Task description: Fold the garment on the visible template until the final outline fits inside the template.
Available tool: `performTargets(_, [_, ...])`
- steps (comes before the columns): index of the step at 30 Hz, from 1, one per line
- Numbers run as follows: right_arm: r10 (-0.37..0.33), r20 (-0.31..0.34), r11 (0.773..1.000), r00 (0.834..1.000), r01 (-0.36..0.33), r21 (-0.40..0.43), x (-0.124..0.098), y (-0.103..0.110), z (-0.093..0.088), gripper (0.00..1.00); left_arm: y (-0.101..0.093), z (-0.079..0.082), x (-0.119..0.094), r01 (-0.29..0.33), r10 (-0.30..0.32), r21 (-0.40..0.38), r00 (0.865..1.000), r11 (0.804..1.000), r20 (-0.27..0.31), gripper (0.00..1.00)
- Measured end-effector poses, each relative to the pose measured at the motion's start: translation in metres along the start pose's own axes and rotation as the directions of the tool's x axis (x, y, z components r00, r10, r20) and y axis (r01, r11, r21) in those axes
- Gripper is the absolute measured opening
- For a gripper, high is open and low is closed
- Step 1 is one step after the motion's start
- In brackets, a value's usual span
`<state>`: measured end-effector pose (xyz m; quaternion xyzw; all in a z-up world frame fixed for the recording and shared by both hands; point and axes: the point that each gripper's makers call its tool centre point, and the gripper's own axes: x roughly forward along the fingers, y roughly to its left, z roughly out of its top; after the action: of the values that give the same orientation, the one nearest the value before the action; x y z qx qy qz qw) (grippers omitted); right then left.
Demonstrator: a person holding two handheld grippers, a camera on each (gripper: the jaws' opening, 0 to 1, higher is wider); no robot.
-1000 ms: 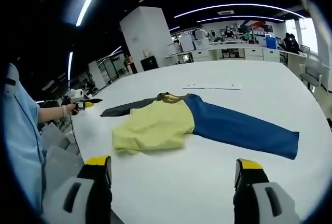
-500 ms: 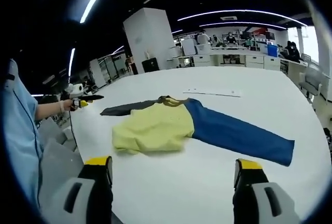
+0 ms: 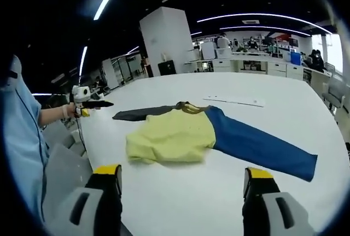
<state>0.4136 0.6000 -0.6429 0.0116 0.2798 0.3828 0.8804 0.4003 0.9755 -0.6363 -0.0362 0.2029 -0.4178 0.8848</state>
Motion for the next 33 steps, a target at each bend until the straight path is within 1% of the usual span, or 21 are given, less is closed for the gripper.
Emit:
performTargets(2, [0.002,-0.008,1.0,1.0,-0.002,0.006,0.001,0.001,-0.003,0.92,-0.002,0.0,0.002,0.002,-0.002,-0.015,1.0,1.0,0.016,0.96])
performTargets(4, [0.005,-0.021,1.0,1.0,-0.005,0.002,0.001,0.002,-0.006,0.9,-0.006,-0.002,0.004,0.011,-0.011,-0.02,1.0,1.0,0.009,0.92])
performTargets(6, [0.008,-0.03,1.0,1.0,-0.009,-0.009,0.0,0.003,-0.007,0.89,-0.011,-0.002,0.006,0.015,-0.015,-0.007,1.0,1.0,0.009,0.9])
performTargets(8, [0.015,-0.044,1.0,0.999,-0.016,-0.017,0.0,0.004,-0.01,0.88,-0.015,-0.003,0.009,0.014,-0.014,0.002,1.0,1.0,0.0,0.92])
performTargets(9, [0.015,-0.053,1.0,0.998,-0.017,-0.021,0.0,0.004,-0.012,0.87,-0.019,-0.004,0.012,0.026,-0.026,0.004,1.0,1.0,-0.007,0.92])
performTargets(12, [0.013,-0.069,0.999,0.998,-0.016,-0.036,0.0,0.004,-0.015,0.82,-0.026,-0.004,0.016,0.036,-0.036,0.01,0.999,0.999,-0.006,0.86])
performTargets(13, [0.015,-0.073,0.999,0.997,-0.018,-0.038,0.001,0.004,-0.015,0.78,-0.028,-0.004,0.019,0.04,-0.039,0.007,0.999,0.999,-0.009,0.86])
performTargets(15, [0.014,-0.079,0.999,0.997,-0.018,-0.049,0.002,0.004,-0.016,0.74,-0.03,-0.004,0.023,0.038,-0.037,0.008,0.999,0.999,-0.013,0.91])
performTargets(17, [0.022,-0.085,0.999,0.996,-0.026,-0.047,0.004,0.006,-0.017,0.75,-0.031,-0.003,0.026,0.037,-0.037,0.007,0.999,0.999,-0.016,0.91])
performTargets(19, [0.025,-0.084,0.996,0.996,-0.032,-0.082,0.007,0.008,-0.017,0.72,-0.034,-0.001,0.029,0.044,-0.044,0.011,0.999,0.999,-0.008,0.92])
performTargets(20, [0.013,-0.092,0.996,0.996,-0.02,-0.085,0.009,0.008,-0.018,0.72,-0.035,-0.001,0.031,0.048,-0.048,0.013,0.999,0.999,-0.006,0.93])
performTargets(21, [0.017,-0.098,0.996,0.995,-0.026,-0.089,0.01,0.008,-0.019,0.72,-0.035,-0.001,0.032,0.049,-0.049,0.016,0.999,0.999,-0.007,0.93])
performTargets(24, [0.042,-0.107,0.993,0.993,-0.053,-0.102,0.015,0.015,-0.02,0.71,-0.036,-0.001,0.034,0.054,-0.054,0.02,0.998,0.998,-0.009,0.91])
performTargets(26, [0.046,-0.103,0.991,0.994,-0.058,-0.118,0.019,0.018,-0.019,0.67,-0.038,-0.001,0.036,0.054,-0.054,0.019,0.999,0.998,-0.006,0.9])
performTargets(28, [0.057,-0.102,0.99,0.993,-0.069,-0.122,0.024,0.023,-0.017,0.63,-0.038,-0.002,0.038,0.048,-0.048,0.025,0.999,0.999,-0.011,0.87])
performTargets(29, [0.058,-0.099,0.987,0.993,-0.072,-0.147,0.029,0.026,-0.016,0.61,-0.038,-0.003,0.039,0.044,-0.044,0.028,0.999,0.999,-0.015,0.85])
performTargets(31, [0.063,-0.114,0.973,0.992,-0.086,-0.213,0.037,0.031,-0.015,0.56,-0.04,-0.005,0.041,0.043,-0.042,0.039,0.999,0.998,-0.018,0.82])
performTargets(33, [0.062,-0.121,0.964,0.991,-0.091,-0.25,0.044,0.036,-0.014,0.53,-0.042,-0.007,0.043,0.036,-0.035,0.05,0.999,0.998,-0.025,0.77])
